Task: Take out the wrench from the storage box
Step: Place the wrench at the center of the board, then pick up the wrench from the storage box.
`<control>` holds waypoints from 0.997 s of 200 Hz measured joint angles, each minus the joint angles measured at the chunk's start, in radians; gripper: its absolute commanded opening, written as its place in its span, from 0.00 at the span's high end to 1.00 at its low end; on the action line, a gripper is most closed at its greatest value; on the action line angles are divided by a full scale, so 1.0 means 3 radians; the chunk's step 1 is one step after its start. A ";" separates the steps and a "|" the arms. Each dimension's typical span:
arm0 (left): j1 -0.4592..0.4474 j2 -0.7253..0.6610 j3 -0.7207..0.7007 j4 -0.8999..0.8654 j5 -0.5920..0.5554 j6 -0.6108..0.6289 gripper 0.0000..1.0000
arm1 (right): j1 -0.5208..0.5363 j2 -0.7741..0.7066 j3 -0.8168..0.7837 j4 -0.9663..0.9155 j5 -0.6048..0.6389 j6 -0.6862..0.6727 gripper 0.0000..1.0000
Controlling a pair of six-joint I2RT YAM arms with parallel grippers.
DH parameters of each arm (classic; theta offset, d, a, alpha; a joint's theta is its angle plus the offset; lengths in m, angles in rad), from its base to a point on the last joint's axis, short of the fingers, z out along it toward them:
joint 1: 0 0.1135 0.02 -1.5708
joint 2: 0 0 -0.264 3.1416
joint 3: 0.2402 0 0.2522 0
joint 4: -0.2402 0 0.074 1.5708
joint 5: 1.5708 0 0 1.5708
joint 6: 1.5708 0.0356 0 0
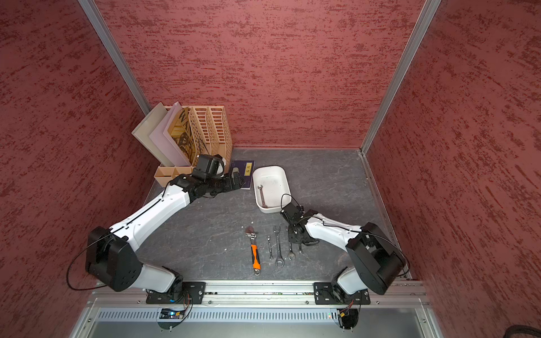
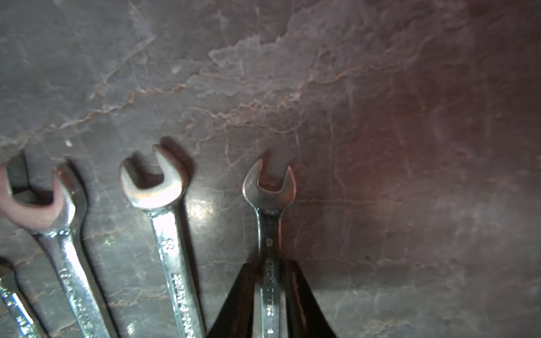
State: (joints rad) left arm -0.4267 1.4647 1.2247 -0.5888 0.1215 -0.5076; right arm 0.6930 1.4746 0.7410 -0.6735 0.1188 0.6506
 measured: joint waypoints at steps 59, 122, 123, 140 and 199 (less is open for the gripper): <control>0.0003 0.0000 -0.0003 -0.0005 0.0001 0.0000 0.00 | 0.0000 -0.0233 0.0130 -0.0272 0.0079 -0.0085 0.61; 0.0196 0.0011 -0.0003 -0.0001 0.0057 0.0001 0.00 | 0.0000 0.0266 0.1631 -0.0431 -0.0052 -0.0453 0.61; 0.0201 0.0013 -0.0003 -0.0001 0.0057 0.0000 0.00 | 0.0000 0.0300 0.1671 -0.0421 -0.0071 -0.0464 0.61; 0.0262 0.0029 -0.0003 0.0004 0.0088 0.0001 0.00 | -0.0034 0.0729 0.2138 -0.0379 -0.0226 -0.0594 0.62; 0.0365 0.0240 0.0014 0.0018 0.0184 0.0001 0.00 | -0.0167 0.2173 0.3409 -0.0306 -0.0710 -0.0997 0.64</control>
State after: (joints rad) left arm -0.3172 1.5368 1.2289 -0.5835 0.1768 -0.5072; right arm 0.6430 2.1265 1.7638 -0.7654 -0.0940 0.3515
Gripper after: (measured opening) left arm 0.996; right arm 0.362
